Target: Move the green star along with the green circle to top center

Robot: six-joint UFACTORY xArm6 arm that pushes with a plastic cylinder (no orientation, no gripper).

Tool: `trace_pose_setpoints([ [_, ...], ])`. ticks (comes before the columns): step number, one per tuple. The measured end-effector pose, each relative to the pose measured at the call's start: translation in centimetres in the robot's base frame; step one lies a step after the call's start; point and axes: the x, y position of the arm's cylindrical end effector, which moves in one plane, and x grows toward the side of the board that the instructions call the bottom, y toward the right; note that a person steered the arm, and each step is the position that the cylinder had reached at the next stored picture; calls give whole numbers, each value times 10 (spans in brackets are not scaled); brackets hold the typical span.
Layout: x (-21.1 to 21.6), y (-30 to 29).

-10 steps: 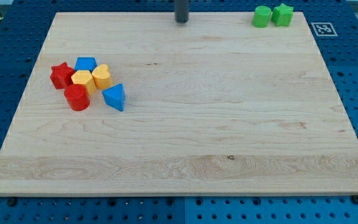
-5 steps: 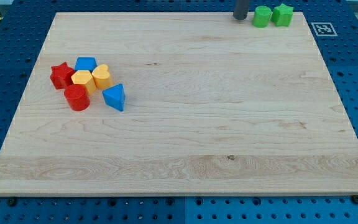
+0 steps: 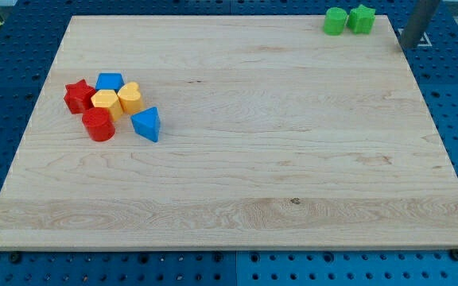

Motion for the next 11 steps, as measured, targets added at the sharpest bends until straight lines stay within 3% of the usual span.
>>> trace_pose_setpoints([
  [1,-45,-15],
  [3,-70,-16],
  [5,-67,-11],
  [9,-67,-91],
  [11,-67,-74],
])
